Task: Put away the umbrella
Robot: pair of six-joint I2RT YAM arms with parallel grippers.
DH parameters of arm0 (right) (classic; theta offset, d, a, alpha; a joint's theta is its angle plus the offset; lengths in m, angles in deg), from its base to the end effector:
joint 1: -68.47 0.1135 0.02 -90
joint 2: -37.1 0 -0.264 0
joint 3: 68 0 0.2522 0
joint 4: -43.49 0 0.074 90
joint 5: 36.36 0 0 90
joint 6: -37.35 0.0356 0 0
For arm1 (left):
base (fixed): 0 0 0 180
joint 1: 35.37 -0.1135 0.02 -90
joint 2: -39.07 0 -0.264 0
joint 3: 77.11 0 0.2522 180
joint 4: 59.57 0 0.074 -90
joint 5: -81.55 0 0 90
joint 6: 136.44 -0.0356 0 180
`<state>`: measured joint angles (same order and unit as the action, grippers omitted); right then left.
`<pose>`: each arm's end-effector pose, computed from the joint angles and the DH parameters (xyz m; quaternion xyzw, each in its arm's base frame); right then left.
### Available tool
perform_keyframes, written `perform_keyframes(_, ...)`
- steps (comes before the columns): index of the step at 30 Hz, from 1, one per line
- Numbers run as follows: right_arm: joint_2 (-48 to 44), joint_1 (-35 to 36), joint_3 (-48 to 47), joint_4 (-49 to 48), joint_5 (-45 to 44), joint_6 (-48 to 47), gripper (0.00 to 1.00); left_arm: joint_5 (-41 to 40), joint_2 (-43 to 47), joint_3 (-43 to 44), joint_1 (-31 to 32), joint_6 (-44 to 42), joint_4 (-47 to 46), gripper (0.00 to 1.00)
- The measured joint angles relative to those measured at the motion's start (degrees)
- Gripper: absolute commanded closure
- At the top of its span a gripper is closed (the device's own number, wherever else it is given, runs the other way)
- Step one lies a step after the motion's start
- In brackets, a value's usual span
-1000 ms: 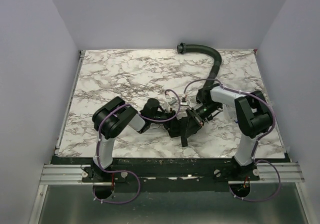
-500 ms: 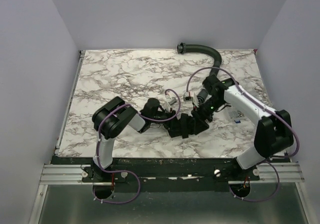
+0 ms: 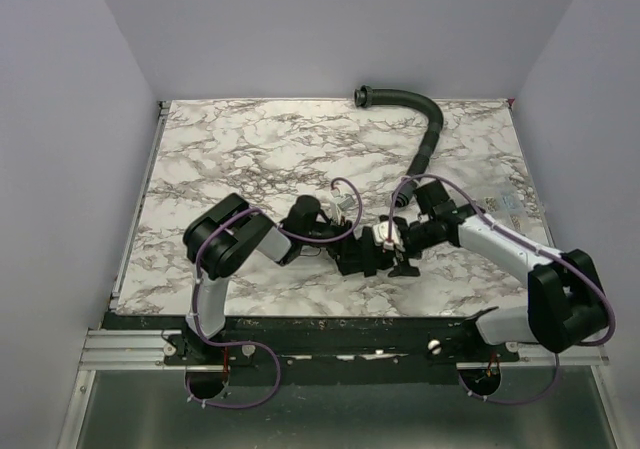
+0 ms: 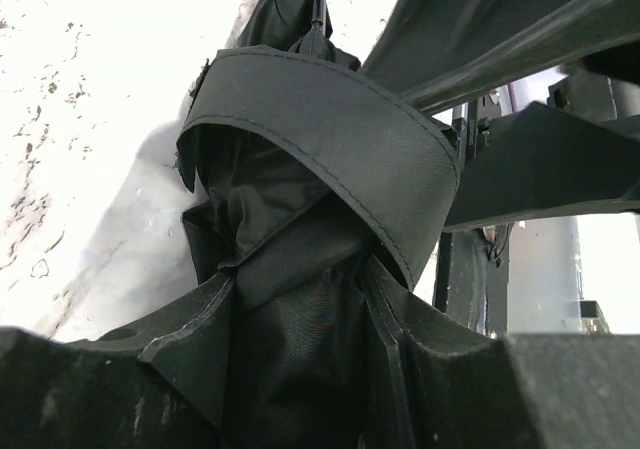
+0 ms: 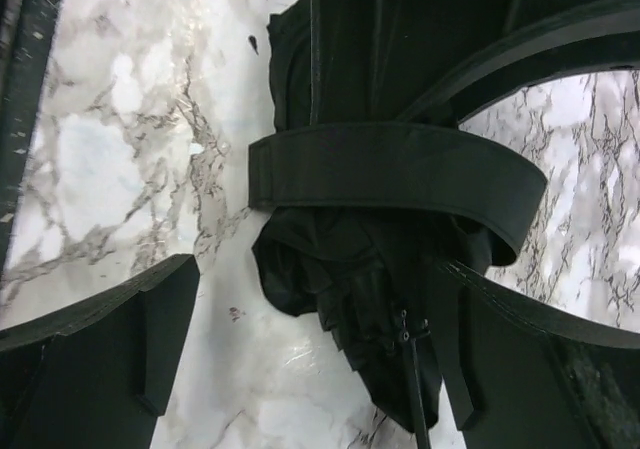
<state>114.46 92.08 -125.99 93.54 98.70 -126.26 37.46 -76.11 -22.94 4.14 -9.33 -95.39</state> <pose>0.2052 0.1172 0.1946 -0.7271 0.5495 0.2720 0.3089 0.2491 -0.2385 0.0898 0.2252 0.7729 -0.5643 0.1831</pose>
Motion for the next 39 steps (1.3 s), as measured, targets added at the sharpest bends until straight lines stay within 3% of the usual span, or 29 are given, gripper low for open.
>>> perform_keyframes(12, 0.2, 1.1, 10.0, -19.7, -2.6, -6.6, 0.03, 0.1, -1.2, 1.5, -0.1, 1.2, 0.1, 0.94)
perform_keyframes(15, 0.7, 1.9, 11.8, -23.5, -4.7, -7.7, 0.21, 0.1, -1.2, 1.6, -0.1, 1.8, 0.1, 0.93)
perform_keyframes(19, 2.0, 2.7, 12.3, -28.0, -7.8, -8.4, 0.56, 0.2, -1.2, 1.6, -0.2, 2.7, -0.2, 0.88)
perform_keyframes(22, 3.3, 3.0, 12.0, -29.5, -9.0, -8.4, 0.67, 0.1, -1.1, 1.3, -0.4, 4.6, -1.4, 0.79)
perform_keyframes(24, 3.8, 3.3, 11.6, -29.7, -9.2, -8.2, 0.71, -0.3, -0.8, 0.4, -0.7, 5.8, -2.8, 0.68)
perform_keyframes(31, 9.6, 5.0, 5.4, -25.4, -7.3, -5.9, 0.76, -6.6, 7.4, -7.0, -1.8, 6.7, -2.3, 0.37)
perform_keyframes(39, 16.4, 4.1, -4.3, -13.5, -5.9, -2.4, 0.79, -16.7, 25.9, -14.9, -3.5, -2.1, 7.5, 0.32)
